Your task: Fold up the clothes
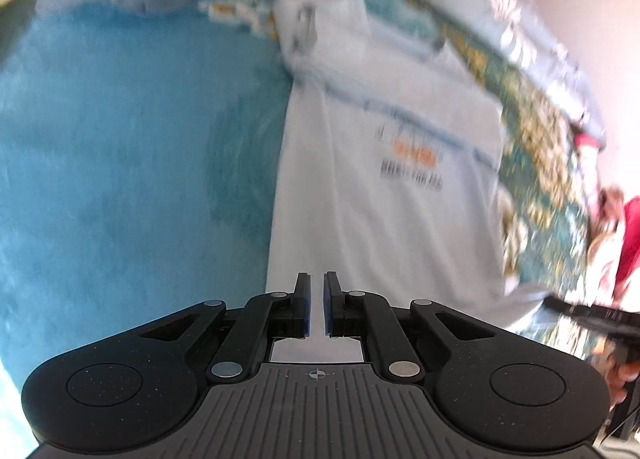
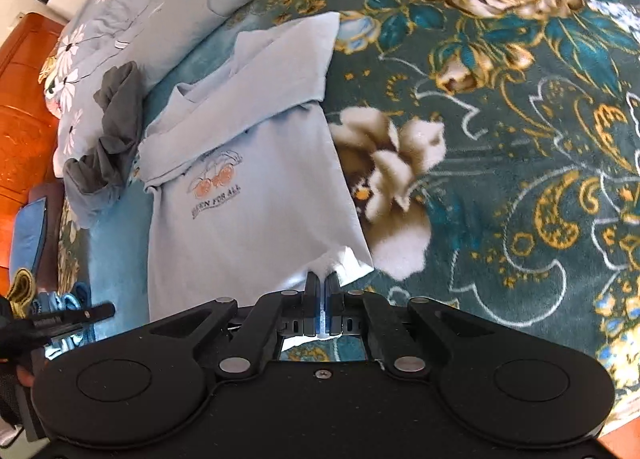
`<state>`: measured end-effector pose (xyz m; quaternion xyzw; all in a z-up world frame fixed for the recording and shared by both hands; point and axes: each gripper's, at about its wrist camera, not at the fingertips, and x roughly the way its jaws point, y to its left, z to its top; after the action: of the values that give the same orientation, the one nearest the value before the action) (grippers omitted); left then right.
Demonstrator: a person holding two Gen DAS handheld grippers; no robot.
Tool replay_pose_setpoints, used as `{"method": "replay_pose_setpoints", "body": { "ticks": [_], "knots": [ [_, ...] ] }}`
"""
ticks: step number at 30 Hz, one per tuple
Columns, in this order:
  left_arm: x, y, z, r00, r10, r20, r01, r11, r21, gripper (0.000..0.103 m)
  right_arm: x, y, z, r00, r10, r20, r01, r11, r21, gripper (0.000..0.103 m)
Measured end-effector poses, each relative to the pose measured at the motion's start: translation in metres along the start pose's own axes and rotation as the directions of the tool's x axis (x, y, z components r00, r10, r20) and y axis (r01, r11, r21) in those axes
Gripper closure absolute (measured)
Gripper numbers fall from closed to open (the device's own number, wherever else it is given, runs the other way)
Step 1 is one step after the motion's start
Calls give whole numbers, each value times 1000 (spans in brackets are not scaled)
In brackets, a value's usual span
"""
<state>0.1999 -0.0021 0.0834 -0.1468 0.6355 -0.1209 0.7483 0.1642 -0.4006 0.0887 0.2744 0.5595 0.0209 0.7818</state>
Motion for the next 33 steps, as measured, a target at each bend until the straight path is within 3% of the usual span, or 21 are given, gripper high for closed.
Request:
{"method": "replay_pose_setpoints", "body": {
  "ticks": [2, 4, 6, 12, 16, 21, 27, 33],
  "knots": [
    [6, 5, -17, 999, 21, -47, -22, 1000, -16, 97, -1, -4, -4, 1000, -11, -11, 12, 1000, 18, 100],
    [15, 10, -33, 993, 38, -109, -43, 998, -46, 82, -1, -6, -7, 999, -20, -26, 20, 1000, 18, 100],
    [23, 13, -49, 986, 57, -157, -67, 996, -59, 60, 0, -7, -9, 999, -27, -40, 27, 1000, 10, 100],
    [34, 9, -74, 979, 47, -199, -61, 996, -64, 59, 1, -6, -12, 997, -42, -57, 42, 999, -5, 99],
    [42, 2, -75, 977, 38, -211, -52, 997, -59, 63, 1, -5, -14, 997, -50, -62, 49, 999, -6, 99],
    [39, 3, -74, 981, 28, -190, -47, 994, -94, 99, -1, -4, -16, 997, -48, -57, 48, 999, -4, 99],
    [8, 10, -64, 995, -22, -102, 9, 993, -118, 100, -6, -6, -22, 998, -41, -55, 42, 999, 8, 99],
    [-25, 19, -49, 995, -68, -75, 60, 993, -100, 100, -11, -13, -33, 996, -41, -79, 43, 999, 30, 99]
  ]
}}
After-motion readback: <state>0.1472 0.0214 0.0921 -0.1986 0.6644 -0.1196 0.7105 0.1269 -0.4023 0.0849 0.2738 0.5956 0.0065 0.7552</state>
